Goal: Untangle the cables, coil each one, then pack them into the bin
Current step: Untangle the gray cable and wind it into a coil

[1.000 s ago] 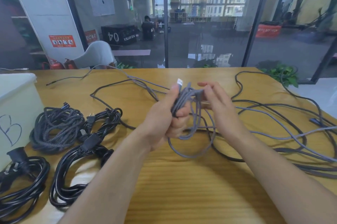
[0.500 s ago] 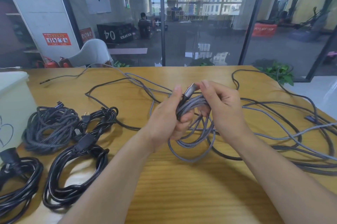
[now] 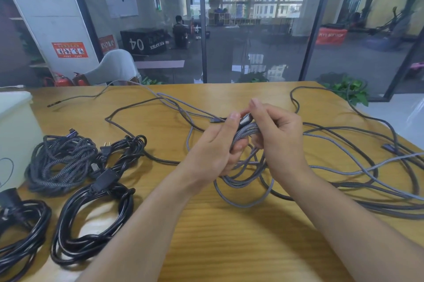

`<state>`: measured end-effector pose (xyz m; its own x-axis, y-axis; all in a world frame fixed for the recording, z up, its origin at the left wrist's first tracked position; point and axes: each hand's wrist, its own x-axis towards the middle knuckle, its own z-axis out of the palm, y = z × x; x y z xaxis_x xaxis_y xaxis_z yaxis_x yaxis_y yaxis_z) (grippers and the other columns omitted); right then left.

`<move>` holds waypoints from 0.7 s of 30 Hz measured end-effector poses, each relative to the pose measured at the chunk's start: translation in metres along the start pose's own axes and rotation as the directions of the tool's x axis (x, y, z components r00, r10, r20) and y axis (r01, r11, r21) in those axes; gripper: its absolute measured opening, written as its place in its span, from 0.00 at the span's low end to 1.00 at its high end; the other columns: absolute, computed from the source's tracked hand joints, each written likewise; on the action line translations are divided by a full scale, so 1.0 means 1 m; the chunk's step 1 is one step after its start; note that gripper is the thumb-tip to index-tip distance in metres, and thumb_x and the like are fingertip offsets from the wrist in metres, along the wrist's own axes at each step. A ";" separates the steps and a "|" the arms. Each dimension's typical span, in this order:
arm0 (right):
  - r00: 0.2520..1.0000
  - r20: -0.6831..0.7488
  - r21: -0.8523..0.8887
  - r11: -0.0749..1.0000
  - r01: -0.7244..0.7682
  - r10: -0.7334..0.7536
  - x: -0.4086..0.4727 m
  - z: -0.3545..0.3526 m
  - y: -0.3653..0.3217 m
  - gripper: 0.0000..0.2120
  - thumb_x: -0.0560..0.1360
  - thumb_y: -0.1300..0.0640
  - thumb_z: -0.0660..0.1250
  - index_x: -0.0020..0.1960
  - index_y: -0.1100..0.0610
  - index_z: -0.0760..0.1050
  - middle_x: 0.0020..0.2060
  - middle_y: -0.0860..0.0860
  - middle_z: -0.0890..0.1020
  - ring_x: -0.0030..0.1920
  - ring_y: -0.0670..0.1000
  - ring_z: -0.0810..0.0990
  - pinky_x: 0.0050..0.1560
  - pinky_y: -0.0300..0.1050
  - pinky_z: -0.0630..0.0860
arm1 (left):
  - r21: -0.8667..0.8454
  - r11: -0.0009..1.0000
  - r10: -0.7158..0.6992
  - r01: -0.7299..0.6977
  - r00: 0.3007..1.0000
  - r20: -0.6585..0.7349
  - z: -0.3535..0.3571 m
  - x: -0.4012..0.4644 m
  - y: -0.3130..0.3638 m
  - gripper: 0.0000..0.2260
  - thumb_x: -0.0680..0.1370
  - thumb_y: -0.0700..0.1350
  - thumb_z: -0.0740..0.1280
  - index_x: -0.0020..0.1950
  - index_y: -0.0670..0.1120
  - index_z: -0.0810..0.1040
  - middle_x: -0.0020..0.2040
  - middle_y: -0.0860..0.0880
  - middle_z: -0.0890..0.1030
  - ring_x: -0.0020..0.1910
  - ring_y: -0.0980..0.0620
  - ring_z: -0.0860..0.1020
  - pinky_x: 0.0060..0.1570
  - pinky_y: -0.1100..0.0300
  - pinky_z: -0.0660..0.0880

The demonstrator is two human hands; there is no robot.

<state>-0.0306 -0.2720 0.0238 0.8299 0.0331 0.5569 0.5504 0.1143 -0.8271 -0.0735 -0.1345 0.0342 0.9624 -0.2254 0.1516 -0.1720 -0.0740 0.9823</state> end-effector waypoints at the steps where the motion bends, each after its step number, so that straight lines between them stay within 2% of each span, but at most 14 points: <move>1: 1.000 -0.027 0.012 1.000 -0.005 0.005 0.000 0.000 0.000 0.21 0.83 0.54 0.68 0.32 0.60 0.76 0.29 0.65 0.65 0.28 0.57 0.60 0.28 0.46 0.62 | 0.001 1.000 0.010 -0.010 1.000 -0.004 0.002 0.000 0.000 0.28 0.87 0.59 0.48 0.34 0.44 0.68 0.25 0.51 0.60 0.27 0.48 0.51 0.27 0.54 0.50; 2: 0.999 -0.049 0.020 1.000 -0.009 0.010 0.001 0.000 -0.001 0.23 0.82 0.57 0.69 0.29 0.59 0.70 0.29 0.64 0.62 0.29 0.58 0.59 0.28 0.47 0.61 | 0.004 1.000 0.019 -0.019 1.000 -0.012 0.003 0.000 -0.001 0.28 0.87 0.60 0.48 0.32 0.46 0.67 0.26 0.50 0.59 0.28 0.47 0.51 0.27 0.53 0.50; 4: 0.997 -0.072 0.022 1.000 -0.011 0.012 0.002 -0.001 -0.001 0.25 0.81 0.60 0.69 0.28 0.58 0.66 0.27 0.63 0.61 0.27 0.58 0.60 0.27 0.46 0.61 | -0.005 1.000 0.027 -0.028 0.999 -0.029 0.005 0.000 -0.001 0.27 0.87 0.59 0.49 0.33 0.48 0.67 0.27 0.49 0.58 0.29 0.47 0.51 0.27 0.54 0.49; 8: 0.998 -0.063 0.017 1.000 -0.014 0.015 0.006 -0.002 -0.004 0.23 0.79 0.58 0.70 0.26 0.53 0.69 0.23 0.56 0.65 0.24 0.56 0.64 0.27 0.42 0.64 | -0.038 0.999 0.027 -0.027 1.000 -0.007 0.004 0.000 -0.002 0.26 0.87 0.59 0.49 0.36 0.47 0.70 0.27 0.49 0.61 0.28 0.49 0.54 0.28 0.53 0.51; 10: 0.998 -0.061 0.015 1.000 -0.020 0.021 0.007 -0.005 -0.003 0.23 0.79 0.57 0.69 0.26 0.54 0.68 0.25 0.62 0.65 0.24 0.66 0.66 0.26 0.44 0.64 | -0.030 0.999 0.028 -0.027 0.999 0.023 0.003 -0.001 -0.001 0.26 0.87 0.60 0.50 0.38 0.46 0.73 0.28 0.48 0.65 0.26 0.50 0.60 0.29 0.54 0.55; 12: 0.999 -0.043 0.015 1.000 -0.012 0.013 0.006 -0.007 -0.001 0.23 0.80 0.56 0.69 0.28 0.58 0.67 0.27 0.67 0.65 0.27 0.72 0.68 0.26 0.52 0.67 | -0.028 0.999 0.023 -0.021 0.999 0.049 0.002 -0.003 0.000 0.26 0.87 0.60 0.51 0.39 0.46 0.74 0.29 0.48 0.67 0.26 0.51 0.61 0.29 0.54 0.56; 14: 1.000 -0.029 0.013 1.000 0.002 -0.002 0.005 -0.007 0.002 0.22 0.79 0.56 0.68 0.29 0.59 0.68 0.28 0.66 0.66 0.28 0.72 0.67 0.27 0.61 0.68 | -0.037 0.999 0.016 -0.014 0.998 0.063 0.001 -0.003 0.000 0.25 0.87 0.60 0.51 0.38 0.47 0.73 0.29 0.50 0.64 0.27 0.51 0.58 0.31 0.52 0.53; 18: 1.000 -0.010 0.010 1.000 0.013 -0.012 0.005 -0.005 0.002 0.21 0.80 0.55 0.68 0.29 0.55 0.70 0.28 0.59 0.66 0.28 0.71 0.66 0.27 0.65 0.70 | -0.040 0.999 0.011 -0.008 0.996 0.083 0.000 -0.002 0.000 0.24 0.87 0.60 0.51 0.37 0.49 0.69 0.30 0.50 0.59 0.30 0.50 0.53 0.32 0.52 0.50; 19: 1.000 -0.007 0.013 1.000 0.014 -0.014 0.006 -0.005 0.002 0.21 0.80 0.55 0.68 0.29 0.55 0.70 0.28 0.58 0.65 0.28 0.70 0.65 0.26 0.65 0.70 | -0.050 0.999 0.007 -0.003 0.996 0.091 0.000 -0.002 0.000 0.23 0.87 0.59 0.51 0.37 0.49 0.69 0.30 0.50 0.59 0.30 0.50 0.53 0.32 0.52 0.50; 21: 1.000 -0.025 0.013 1.000 0.019 -0.018 0.006 -0.005 0.003 0.21 0.80 0.57 0.67 0.29 0.56 0.69 0.28 0.59 0.64 0.28 0.66 0.62 0.25 0.57 0.68 | -0.065 0.998 0.004 0.002 0.995 0.097 0.001 -0.002 0.000 0.23 0.87 0.58 0.52 0.37 0.50 0.68 0.30 0.50 0.59 0.30 0.50 0.53 0.31 0.54 0.50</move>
<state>-0.0234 -0.2768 0.0239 0.8217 0.0061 0.5699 0.5646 0.1277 -0.8154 -0.0756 -0.1353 0.0336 0.9366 -0.3193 0.1446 -0.1563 -0.0113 0.9876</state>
